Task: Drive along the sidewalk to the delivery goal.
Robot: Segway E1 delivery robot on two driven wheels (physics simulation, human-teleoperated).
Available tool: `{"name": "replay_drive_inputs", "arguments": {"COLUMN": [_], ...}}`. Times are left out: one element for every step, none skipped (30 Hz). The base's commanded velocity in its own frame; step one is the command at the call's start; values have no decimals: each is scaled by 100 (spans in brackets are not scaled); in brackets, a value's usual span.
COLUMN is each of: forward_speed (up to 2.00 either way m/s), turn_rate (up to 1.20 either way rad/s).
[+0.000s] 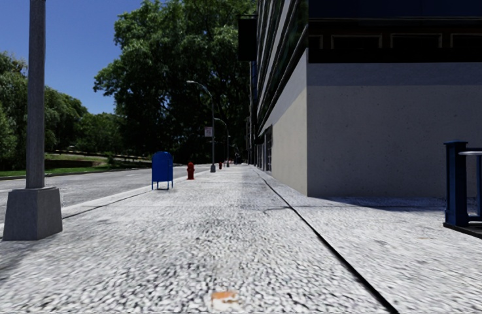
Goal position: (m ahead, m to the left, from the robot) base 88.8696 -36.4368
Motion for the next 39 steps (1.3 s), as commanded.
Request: {"name": "replay_drive_inputs", "arguments": {"forward_speed": [132,132,132,132,132,132,132,132,132,132,132,132,132,132,132,132,132,132,133,137,200,200,200,200,200,200,200,200,200,200,200,200,200,200,200,200,200,200,200], "turn_rate": [0,0,0,0,0,0,0,0,0,0,0,0,0,0,0,0,0,0,0,0,0,0,0,0,0,0,0,0,0,0,0,0,0,0,0,0,0,0,0]}}
